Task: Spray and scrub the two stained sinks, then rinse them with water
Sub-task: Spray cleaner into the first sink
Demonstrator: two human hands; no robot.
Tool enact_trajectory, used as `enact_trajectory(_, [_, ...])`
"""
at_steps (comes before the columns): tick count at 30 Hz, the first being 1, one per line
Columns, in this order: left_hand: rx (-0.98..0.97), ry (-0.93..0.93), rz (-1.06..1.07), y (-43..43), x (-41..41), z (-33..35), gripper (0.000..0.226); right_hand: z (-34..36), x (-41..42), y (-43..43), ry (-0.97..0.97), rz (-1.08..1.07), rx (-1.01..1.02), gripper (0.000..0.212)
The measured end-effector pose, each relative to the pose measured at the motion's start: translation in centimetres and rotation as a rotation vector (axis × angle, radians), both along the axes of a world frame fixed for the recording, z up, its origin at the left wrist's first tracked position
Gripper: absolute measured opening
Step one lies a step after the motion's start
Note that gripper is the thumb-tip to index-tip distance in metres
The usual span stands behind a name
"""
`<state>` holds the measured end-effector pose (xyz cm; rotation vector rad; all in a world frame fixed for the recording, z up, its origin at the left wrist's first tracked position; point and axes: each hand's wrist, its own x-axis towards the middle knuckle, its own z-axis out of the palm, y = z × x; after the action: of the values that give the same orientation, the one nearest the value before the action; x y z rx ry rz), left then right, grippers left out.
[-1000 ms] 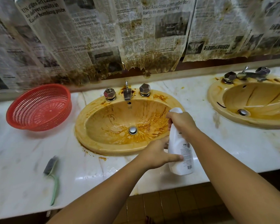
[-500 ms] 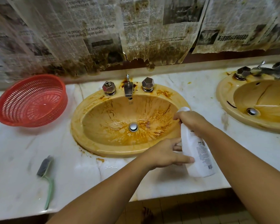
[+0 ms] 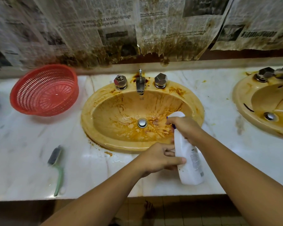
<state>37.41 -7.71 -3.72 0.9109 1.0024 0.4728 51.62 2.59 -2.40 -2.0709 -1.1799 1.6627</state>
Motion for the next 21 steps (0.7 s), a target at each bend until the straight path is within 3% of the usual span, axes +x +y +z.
enact_trajectory(8, [0.003, -0.038, 0.130, -0.9, -1.1, 0.7, 0.038, -0.2, -1.6, -0.1, 0.267, 0.008, 0.123, 0.025])
enact_trajectory(15, [0.010, -0.020, 0.123, -2.7, -3.0, 0.7, 0.037, 0.3, -4.6, -1.7, -0.008, 0.176, -0.040, 0.043])
enact_trajectory(21, [0.052, 0.011, 0.171, -3.9, -6.4, 0.5, 0.034, 0.2, -8.5, -2.5, 0.175, 0.145, 0.023, 0.026])
